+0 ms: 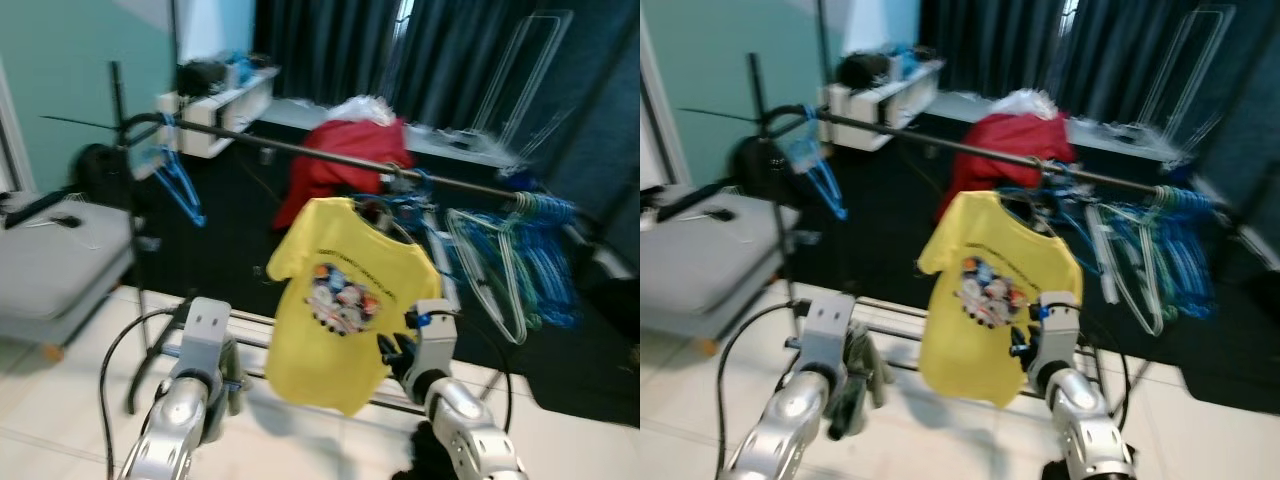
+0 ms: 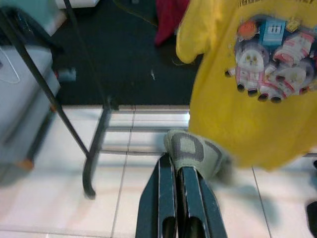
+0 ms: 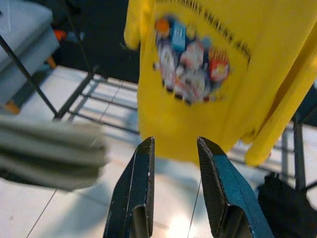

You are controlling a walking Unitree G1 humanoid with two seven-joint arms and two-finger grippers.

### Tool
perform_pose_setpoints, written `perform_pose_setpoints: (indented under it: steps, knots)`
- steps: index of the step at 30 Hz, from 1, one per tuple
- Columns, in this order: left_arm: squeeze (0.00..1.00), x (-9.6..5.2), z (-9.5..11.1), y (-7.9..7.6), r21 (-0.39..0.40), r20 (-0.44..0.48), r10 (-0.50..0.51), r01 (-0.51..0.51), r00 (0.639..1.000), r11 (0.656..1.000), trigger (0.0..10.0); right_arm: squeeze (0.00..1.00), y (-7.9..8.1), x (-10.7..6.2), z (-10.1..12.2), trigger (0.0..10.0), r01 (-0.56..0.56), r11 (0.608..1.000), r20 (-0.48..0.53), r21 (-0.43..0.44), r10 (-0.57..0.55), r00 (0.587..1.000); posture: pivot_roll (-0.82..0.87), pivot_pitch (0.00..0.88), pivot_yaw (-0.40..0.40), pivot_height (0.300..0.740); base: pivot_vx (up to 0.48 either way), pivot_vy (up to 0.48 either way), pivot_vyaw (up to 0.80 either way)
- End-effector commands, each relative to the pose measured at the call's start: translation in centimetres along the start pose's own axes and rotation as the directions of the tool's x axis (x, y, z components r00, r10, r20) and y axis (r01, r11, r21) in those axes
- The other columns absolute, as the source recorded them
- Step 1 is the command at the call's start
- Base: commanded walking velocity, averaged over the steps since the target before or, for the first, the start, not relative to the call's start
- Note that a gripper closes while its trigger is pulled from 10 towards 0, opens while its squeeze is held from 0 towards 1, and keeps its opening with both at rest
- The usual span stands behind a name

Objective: Hang hanger

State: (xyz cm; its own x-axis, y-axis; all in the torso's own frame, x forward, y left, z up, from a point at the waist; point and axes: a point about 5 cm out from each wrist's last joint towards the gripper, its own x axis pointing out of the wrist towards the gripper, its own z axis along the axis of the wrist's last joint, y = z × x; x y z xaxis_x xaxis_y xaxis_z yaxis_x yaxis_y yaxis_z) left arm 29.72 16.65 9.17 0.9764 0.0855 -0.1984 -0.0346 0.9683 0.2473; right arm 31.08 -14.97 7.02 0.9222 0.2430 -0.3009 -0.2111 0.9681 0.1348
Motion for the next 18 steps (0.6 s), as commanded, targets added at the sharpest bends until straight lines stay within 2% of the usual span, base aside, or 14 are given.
perform_pose_setpoints:
  steps: [1, 3, 6, 7, 8, 9, 11, 12, 14, 16, 18]
  knots:
    - [0.00, 0.0, 0.7, 0.2, 0.014, 0.020, 0.012, -0.012, 1.000, 1.000, 10.0, 0.00, -0.2, 0.1, 0.0, 10.0, 0.006, 1.000, 0.000, -0.024, -0.006, 1.000, 0.00, 0.000, -0.176, 0.735, 0.000, 0.000, -0.80]
    - [0.00, 0.1, 2.7, 1.1, 0.057, 0.046, 0.012, -0.014, 0.999, 0.998, 10.0, 0.00, 0.2, 1.0, 0.2, 10.0, -0.009, 1.000, 0.010, -0.007, 0.010, 1.000, 0.12, 0.040, -0.151, 0.735, 0.000, 0.000, -0.80]
    - [0.00, 0.1, 2.7, 1.1, 0.057, 0.046, 0.012, -0.014, 0.999, 0.998, 10.0, 0.00, 0.2, 1.0, 0.2, 10.0, -0.009, 1.000, 0.010, -0.007, 0.010, 1.000, 0.12, 0.040, -0.151, 0.735, 0.000, 0.000, -0.80]
    - [0.00, 0.1, 3.7, 1.6, 0.076, 0.066, 0.005, -0.010, 0.998, 0.997, 10.0, 0.00, 0.8, 1.4, 0.7, 10.0, -0.027, 1.000, 0.029, 0.002, 0.027, 0.999, 0.08, 0.045, -0.132, 0.735, 0.000, 0.000, -0.80]
    - [0.00, 0.1, 3.7, 1.6, 0.076, 0.066, 0.005, -0.010, 0.998, 0.997, 10.0, 0.00, 0.8, 1.4, 0.7, 10.0, -0.027, 1.000, 0.029, 0.002, 0.027, 0.999, 0.08, 0.045, -0.132, 0.735, 0.000, 0.000, -0.80]
    - [0.00, 0.3, 3.2, 1.5, 0.040, 0.069, -0.003, 0.000, 0.998, 0.999, 10.0, 0.00, 0.9, 1.5, 0.8, 10.0, -0.022, 1.000, 0.043, 0.020, 0.021, 0.999, 0.05, 0.043, -0.111, 0.735, 0.000, 0.000, -0.80]
    - [0.00, 0.3, 3.2, 1.5, 0.040, 0.069, -0.003, 0.000, 0.998, 0.999, 10.0, 0.00, 0.9, 1.5, 0.8, 10.0, -0.022, 1.000, 0.043, 0.020, 0.021, 0.999, 0.05, 0.043, -0.111, 0.735, 0.000, 0.000, -0.80]
    - [0.00, 0.4, 2.6, 1.2, 0.004, 0.075, -0.003, 0.003, 0.997, 1.000, 10.0, 0.00, 1.0, 1.4, 0.9, 10.0, -0.014, 0.999, 0.053, 0.032, 0.012, 0.998, 0.04, 0.039, -0.106, 0.735, 0.000, 0.000, -0.80]
    - [0.00, 0.4, 2.6, 1.2, 0.004, 0.075, -0.003, 0.003, 0.997, 1.000, 10.0, 0.00, 1.0, 1.4, 0.9, 10.0, -0.014, 0.999, 0.053, 0.032, 0.012, 0.998, 0.04, 0.039, -0.106, 0.735, 0.000, 0.000, -0.80]
    - [0.00, 0.5, 0.6, 0.4, -0.104, 0.056, -0.018, 0.024, 0.998, 0.994, 10.0, 0.00, 1.0, 1.1, 1.0, 10.0, 0.005, 0.999, 0.079, 0.043, -0.009, 0.997, -0.01, 0.030, -0.043, 0.735, 0.000, 0.000, -0.80]
    - [0.00, 0.6, -0.2, -0.1, -0.141, 0.042, -0.052, 0.058, 0.998, 0.988, 10.0, 0.00, 0.9, 0.7, 1.2, 10.0, 0.020, 0.999, 0.102, 0.034, -0.023, 0.994, -0.05, 0.032, -0.011, 0.735, 0.000, 0.000, -0.40]
